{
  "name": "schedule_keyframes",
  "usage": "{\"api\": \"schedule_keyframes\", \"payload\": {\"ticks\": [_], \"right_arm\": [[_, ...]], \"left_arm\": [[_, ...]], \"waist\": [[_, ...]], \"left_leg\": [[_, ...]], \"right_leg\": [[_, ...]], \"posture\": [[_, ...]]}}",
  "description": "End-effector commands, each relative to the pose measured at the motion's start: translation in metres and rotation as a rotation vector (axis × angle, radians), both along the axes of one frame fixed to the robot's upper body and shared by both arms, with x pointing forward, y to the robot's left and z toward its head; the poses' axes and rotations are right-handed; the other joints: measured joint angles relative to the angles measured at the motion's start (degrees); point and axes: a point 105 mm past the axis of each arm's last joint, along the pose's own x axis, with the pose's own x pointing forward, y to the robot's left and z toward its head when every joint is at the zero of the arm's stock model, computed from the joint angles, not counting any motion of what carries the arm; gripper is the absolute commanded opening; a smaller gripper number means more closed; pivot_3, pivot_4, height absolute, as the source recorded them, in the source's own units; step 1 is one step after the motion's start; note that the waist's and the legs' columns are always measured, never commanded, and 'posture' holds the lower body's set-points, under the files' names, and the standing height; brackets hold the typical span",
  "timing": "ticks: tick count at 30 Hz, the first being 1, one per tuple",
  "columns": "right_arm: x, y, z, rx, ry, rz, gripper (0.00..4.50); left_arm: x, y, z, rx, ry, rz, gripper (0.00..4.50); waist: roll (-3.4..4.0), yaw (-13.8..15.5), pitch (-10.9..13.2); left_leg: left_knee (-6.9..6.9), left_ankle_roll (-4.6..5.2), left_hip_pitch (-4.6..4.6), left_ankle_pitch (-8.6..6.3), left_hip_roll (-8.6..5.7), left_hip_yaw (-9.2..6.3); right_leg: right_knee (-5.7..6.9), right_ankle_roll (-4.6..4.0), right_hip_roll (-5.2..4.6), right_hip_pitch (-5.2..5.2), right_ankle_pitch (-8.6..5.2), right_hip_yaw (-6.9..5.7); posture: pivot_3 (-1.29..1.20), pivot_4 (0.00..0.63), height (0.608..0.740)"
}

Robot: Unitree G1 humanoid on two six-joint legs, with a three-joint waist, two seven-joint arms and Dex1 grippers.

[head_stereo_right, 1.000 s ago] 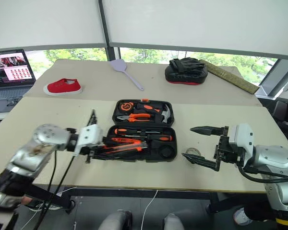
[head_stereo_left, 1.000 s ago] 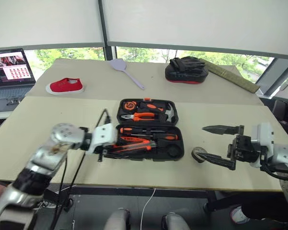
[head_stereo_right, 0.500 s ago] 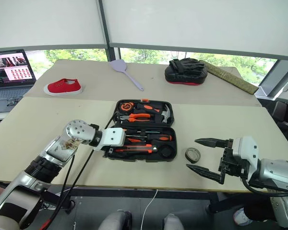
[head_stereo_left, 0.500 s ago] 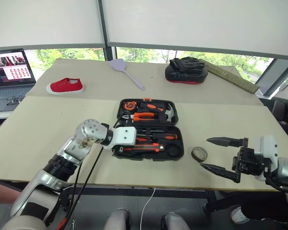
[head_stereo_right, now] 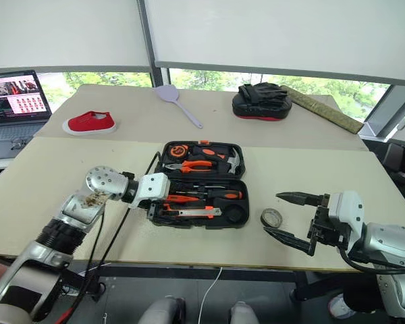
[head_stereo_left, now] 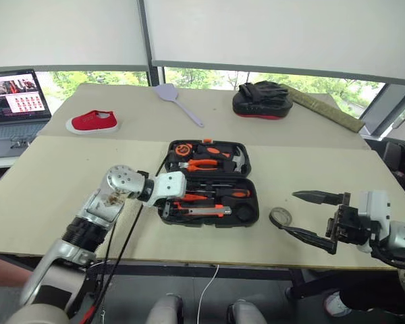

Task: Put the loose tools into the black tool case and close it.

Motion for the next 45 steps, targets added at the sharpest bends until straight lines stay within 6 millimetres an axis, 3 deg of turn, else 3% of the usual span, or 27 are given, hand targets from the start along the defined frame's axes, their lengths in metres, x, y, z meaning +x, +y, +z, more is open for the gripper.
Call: {"api": "schedule_keyframes", "payload": {"ticks": [1, 3, 9, 12, 19, 24, 26, 28, 34, 37, 40, 43, 45], "right_arm": [[0.003, -0.001, 0.003, 0.005, -0.044, -0.016, 4.5], [0.004, 0.0, 0.002, 0.014, -0.048, -0.02, 4.5], [0.003, 0.007, -0.002, 0.044, -0.055, -0.027, 4.5], [0.003, 0.007, -0.005, 0.058, -0.051, -0.042, 4.5], [0.002, 0.007, -0.01, 0.075, -0.038, -0.074, 4.5], [0.002, 0.009, -0.014, 0.086, -0.025, -0.083, 4.5], [0.001, 0.009, -0.015, 0.088, -0.022, -0.084, 4.5], [0.001, 0.009, -0.015, 0.091, -0.019, -0.087, 4.5], [-0.001, 0.008, -0.014, 0.089, -0.014, -0.098, 4.5], [-0.003, 0.004, -0.012, 0.089, -0.022, -0.121, 4.5], [-0.01, -0.007, -0.011, 0.083, -0.027, -0.18, 4.5], [-0.022, -0.026, -0.02, 0.033, -0.01, -0.261, 4.5], [-0.03, -0.042, -0.026, 0.018, -0.002, -0.345, 4.5]], "left_arm": [[0.004, 0.01, 0.023, -0.102, -0.021, -0.004, 3.91], [0.005, 0.009, 0.014, -0.092, -0.012, 0.013, 3.33], [0.01, 0.008, -0.024, -0.048, -0.036, 0.098, 0.95], [-0.003, 0.006, -0.042, -0.022, -0.03, 0.04, 0.03], [-0.005, 0.011, -0.07, 0.043, 0.011, 0.078, 0.03], [-0.008, 0.022, -0.1, 0.198, 0.119, 0.137, 0.03], [-0.009, 0.031, -0.113, 0.264, 0.201, 0.205, 0.03], [-0.013, 0.032, -0.113, 0.233, 0.276, 0.241, 0.03], [-0.016, 0.032, -0.096, 0.158, 0.248, 0.22, 0.03], [-0.011, 0.026, -0.067, -0.015, 0.159, 0.204, 0.03], [-0.009, 0.034, -0.04, -0.166, 0.1, 0.203, 0.03], [-0.016, 0.043, -0.008, -0.327, 0.017, 0.18, 0.75], [-0.023, 0.054, 0.0, -0.381, 0.021, 0.208, 1.57]], "waist": [[0.01, -0.2, 0.0], [0.02, -0.2, 0.0], [0.02, -0.2, 0.0], [0.01, -0.2, 0.0], [0.12, 0.0, -0.1], [0.3, 0.0, -0.3], [0.4, 0.0, -0.4], [0.47, -0.1, -0.6], [0.81, -0.8, -1.1], [0.97, -0.7, -1.2], [0.92, -0.4, -1.2], [0.85, -0.1, -1.2], [0.81, 0.1, -1.1]], "left_leg": [[0.0, 0.0, 0.01, 0.0, -0.03, -0.03], [-0.02, 0.0, 0.06, 0.0, -0.07, -0.05], [-0.01, 0.0, 0.06, 0.0, -0.09, -0.01], [-0.01, 0.0, 0.06, 0.0, -0.08, -0.03], [0.0, 0.0, 0.12, 0.0, -0.04, -0.05], [0.0, -0.01, 0.27, 0.0, -0.03, -0.02], [-0.01, -0.01, 0.52, -0.01, -0.04, 0.01], [-0.11, -0.15, 1.07, -0.1, 0.03, -0.01], [-0.22, -0.45, 1.2, -0.28, 0.28, -0.12], [-0.28, -0.32, 1.18, -0.22, 0.27, -0.09], [-0.32, -0.16, 1.04, -0.14, 0.28, -0.08], [-0.32, -0.06, 0.78, -0.08, 0.3, -0.08], [-0.32, -0.05, 0.59, -0.07, 0.28, -0.09]], "right_leg": [[0.01, 0.0, 0.01, 0.0, 0.0, 0.0], [0.03, -0.02, 0.02, 0.03, -0.01, 0.0], [0.06, -0.02, 0.02, 0.04, 0.0, 0.01], [0.06, -0.03, 0.02, 0.03, 0.01, 0.02], [0.07, -0.02, -0.05, 0.09, 0.02, 0.01], [0.07, -0.01, -0.05, 0.23, 0.02, 0.0], [0.02, 0.02, -0.05, 0.51, -0.01, 0.0], [-0.07, 0.03, -0.08, 0.98, -0.52, -0.03], [-0.05, -0.08, -0.05, 1.02, -0.56, -0.03], [-0.05, -0.15, -0.05, 0.97, -0.6, -0.02], [-0.05, -0.2, -0.05, 0.83, -0.61, -0.03], [-0.06, -0.22, -0.05, 0.61, -0.58, -0.04], [-0.06, -0.5, -0.07, 0.46, -0.38, -0.04]], "posture": [[0.0, 0.15, 0.74], [0.0, 0.15, 0.74], [0.0, 0.15, 0.74], [0.0, 0.15, 0.74], [0.0, 0.15, 0.74], [0.0, 0.15, 0.74], [0.0, 0.15, 0.74], [0.0, 0.15, 0.74], [0.0, 0.15, 0.74], [0.0, 0.15, 0.74], [0.0, 0.15, 0.74], [0.0, 0.15, 0.74], [0.0, 0.15, 0.74]]}}
